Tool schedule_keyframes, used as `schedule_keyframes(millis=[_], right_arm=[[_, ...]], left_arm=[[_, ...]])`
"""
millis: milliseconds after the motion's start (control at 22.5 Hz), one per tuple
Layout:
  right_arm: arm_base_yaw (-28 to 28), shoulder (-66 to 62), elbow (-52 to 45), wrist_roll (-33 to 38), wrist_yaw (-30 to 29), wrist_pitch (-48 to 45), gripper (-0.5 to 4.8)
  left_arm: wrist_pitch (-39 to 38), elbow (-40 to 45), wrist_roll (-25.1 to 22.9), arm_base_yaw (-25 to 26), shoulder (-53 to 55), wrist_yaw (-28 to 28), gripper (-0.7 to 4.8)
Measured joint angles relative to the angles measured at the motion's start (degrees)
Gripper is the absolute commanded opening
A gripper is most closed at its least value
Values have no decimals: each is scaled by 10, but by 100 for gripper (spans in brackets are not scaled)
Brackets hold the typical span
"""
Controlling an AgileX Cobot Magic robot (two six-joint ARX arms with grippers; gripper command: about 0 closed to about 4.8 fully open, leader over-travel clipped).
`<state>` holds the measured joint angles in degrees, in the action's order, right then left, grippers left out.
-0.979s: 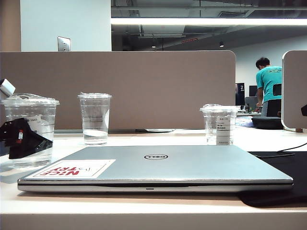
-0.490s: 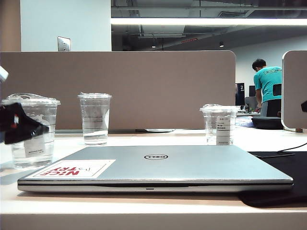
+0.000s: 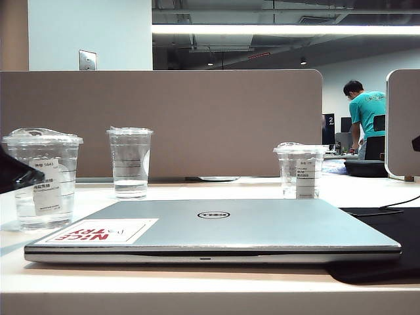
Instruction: Pick up the coffee cup on the middle and place it on the left side of the laptop.
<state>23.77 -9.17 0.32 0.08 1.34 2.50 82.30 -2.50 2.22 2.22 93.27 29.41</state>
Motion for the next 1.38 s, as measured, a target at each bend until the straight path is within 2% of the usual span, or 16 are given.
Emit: schedule_keyframes(millis=[223, 267, 356, 445, 490, 623, 801, 935, 1068, 1202, 1336, 1380], right_arm=[[0, 1, 0, 0, 0, 0, -5], [0, 1, 0, 0, 0, 0, -5], [0, 1, 0, 0, 0, 0, -5], [0, 1, 0, 0, 0, 0, -5], [-1, 1, 0, 0, 0, 0, -5], [-2, 1, 0, 0, 0, 0, -5], [-20, 11, 0, 0, 0, -1, -5], [-78, 28, 0, 0, 0, 0, -5], [-112, 38, 0, 0, 1, 0, -5], [-135, 51, 0, 0, 0, 0, -5], [-164, 74, 0, 0, 0, 0, -5], [-178, 87, 0, 0, 0, 0, -5]], left_arm=[[-14, 23, 16, -1, -56, 30, 479], [-16, 23, 21, -1, -59, 35, 447], [-19, 23, 34, -1, -67, 45, 255], [-19, 23, 40, -1, -78, 59, 24], [-19, 23, 44, -1, -82, 75, 2], [-20, 23, 58, -1, -97, 106, -5], [-20, 23, 87, -1, -127, 103, -5], [-26, 23, 115, -1, -181, 82, -5], [-42, 23, 129, -1, -231, 58, -5], [-94, 23, 129, -1, -298, 30, -5], [-191, 23, 119, -1, -396, -24, -5], [-249, 23, 101, -2, -448, -57, -5]])
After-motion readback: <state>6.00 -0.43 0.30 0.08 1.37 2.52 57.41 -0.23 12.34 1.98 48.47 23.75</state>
